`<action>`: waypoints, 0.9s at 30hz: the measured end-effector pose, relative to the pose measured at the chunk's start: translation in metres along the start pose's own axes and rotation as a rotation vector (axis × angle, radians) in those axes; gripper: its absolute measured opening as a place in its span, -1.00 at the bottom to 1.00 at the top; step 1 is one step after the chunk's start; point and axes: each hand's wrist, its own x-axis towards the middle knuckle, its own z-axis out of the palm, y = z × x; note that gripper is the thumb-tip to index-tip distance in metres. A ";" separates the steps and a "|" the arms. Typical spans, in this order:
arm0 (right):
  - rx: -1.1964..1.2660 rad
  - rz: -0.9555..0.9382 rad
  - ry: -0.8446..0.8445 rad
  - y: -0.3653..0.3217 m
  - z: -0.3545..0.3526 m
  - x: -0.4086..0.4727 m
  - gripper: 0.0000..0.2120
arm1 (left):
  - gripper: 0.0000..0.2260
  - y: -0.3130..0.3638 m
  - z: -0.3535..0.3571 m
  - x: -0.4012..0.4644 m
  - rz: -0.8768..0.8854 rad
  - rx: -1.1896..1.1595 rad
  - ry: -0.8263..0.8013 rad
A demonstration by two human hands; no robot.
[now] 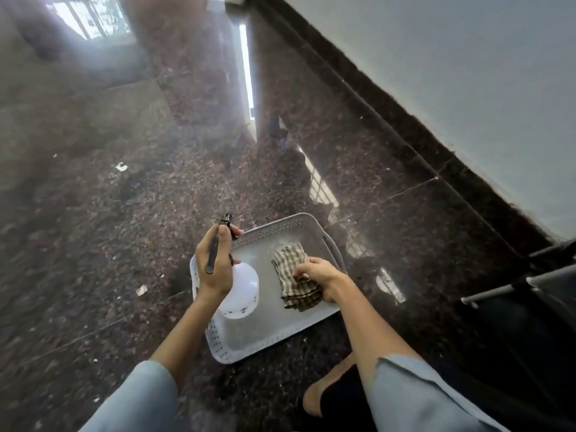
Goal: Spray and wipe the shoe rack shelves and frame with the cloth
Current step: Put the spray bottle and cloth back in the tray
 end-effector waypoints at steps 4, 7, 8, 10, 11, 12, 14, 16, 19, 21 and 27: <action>0.067 -0.001 -0.015 0.018 -0.006 0.030 -0.32 | -0.66 -0.033 0.013 -0.001 -0.018 0.007 0.036; 0.088 0.008 -0.068 0.024 -0.009 0.049 -0.28 | -0.67 -0.052 0.019 0.003 -0.033 0.000 0.059; 0.101 0.007 -0.083 0.026 -0.009 0.055 -0.29 | -0.68 -0.057 0.021 0.004 -0.027 -0.011 0.066; 0.127 -0.006 -0.095 0.028 -0.005 0.068 -0.33 | -0.71 -0.065 0.023 0.007 -0.009 -0.027 0.070; 0.157 -0.007 -0.091 0.029 -0.002 0.073 -0.34 | -0.72 -0.069 0.023 0.008 0.002 -0.030 0.068; 0.204 -0.004 -0.085 0.029 0.001 0.078 -0.35 | -0.72 -0.074 0.022 0.009 0.014 -0.031 0.064; 0.273 0.000 -0.080 0.032 0.006 0.088 -0.35 | -0.69 -0.086 0.021 0.009 0.044 -0.027 0.071; 0.293 -0.007 -0.084 0.035 0.009 0.098 -0.38 | -0.71 -0.098 0.020 0.010 0.082 -0.009 0.099; 0.278 -0.022 -0.096 0.038 0.013 0.109 -0.56 | -0.79 -0.108 0.022 0.008 0.157 0.012 0.145; 0.269 -0.027 -0.086 0.038 0.016 0.111 -0.64 | -0.71 -0.115 0.022 0.004 0.209 0.041 0.176; 0.110 -0.048 0.160 0.032 0.029 0.113 -0.58 | -0.86 -0.144 0.021 -0.001 0.270 0.105 0.180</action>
